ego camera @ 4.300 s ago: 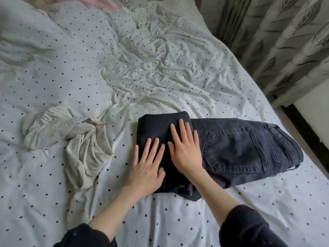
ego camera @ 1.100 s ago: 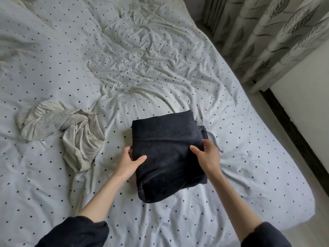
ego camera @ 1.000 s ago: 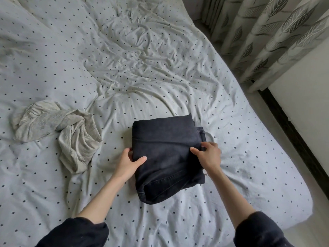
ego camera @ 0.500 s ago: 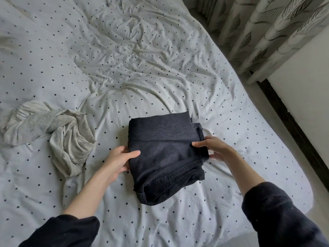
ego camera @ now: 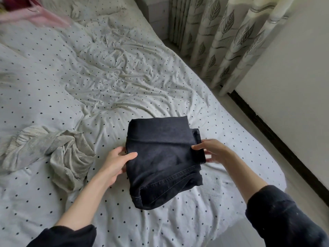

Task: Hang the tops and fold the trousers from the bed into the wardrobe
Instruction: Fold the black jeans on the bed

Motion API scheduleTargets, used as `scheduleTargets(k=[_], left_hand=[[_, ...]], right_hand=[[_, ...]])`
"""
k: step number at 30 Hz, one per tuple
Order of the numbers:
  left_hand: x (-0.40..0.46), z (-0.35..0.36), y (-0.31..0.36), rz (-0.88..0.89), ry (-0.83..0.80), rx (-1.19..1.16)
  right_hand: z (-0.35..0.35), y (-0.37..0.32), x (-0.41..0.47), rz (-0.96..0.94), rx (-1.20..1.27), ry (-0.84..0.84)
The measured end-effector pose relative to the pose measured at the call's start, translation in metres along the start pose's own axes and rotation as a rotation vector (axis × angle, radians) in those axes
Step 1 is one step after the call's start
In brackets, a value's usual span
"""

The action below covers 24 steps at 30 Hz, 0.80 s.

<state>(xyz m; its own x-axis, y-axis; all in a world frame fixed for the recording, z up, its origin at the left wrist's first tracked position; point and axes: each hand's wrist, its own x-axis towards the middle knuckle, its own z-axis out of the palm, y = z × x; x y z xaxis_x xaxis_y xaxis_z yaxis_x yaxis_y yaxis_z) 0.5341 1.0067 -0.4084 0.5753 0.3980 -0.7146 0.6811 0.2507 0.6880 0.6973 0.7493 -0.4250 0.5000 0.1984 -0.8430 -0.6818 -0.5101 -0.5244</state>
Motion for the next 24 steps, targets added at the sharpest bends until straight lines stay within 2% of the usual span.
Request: scheduleTargets(k=[5, 11, 18, 24], left_hand=[[-0.040, 0.012, 0.033, 0.154, -0.143, 0.063], [-0.106, 0.051, 0.048, 0.284, -0.380, 0.173], [-0.204, 0.148, 0.043, 0.387, -0.666, 0.341], [-0.308, 0.276, 0.002, 0.429, -0.990, 0.519]], right_hand=[[-0.020, 0.017, -0.082, -0.074, 0.115, 0.127], [-0.051, 0.080, -0.185, -0.136, 0.298, 0.327], [-0.096, 0.193, -0.317, -0.161, 0.560, 0.576], [-0.132, 0.326, -0.448, -0.144, 0.845, 0.850]])
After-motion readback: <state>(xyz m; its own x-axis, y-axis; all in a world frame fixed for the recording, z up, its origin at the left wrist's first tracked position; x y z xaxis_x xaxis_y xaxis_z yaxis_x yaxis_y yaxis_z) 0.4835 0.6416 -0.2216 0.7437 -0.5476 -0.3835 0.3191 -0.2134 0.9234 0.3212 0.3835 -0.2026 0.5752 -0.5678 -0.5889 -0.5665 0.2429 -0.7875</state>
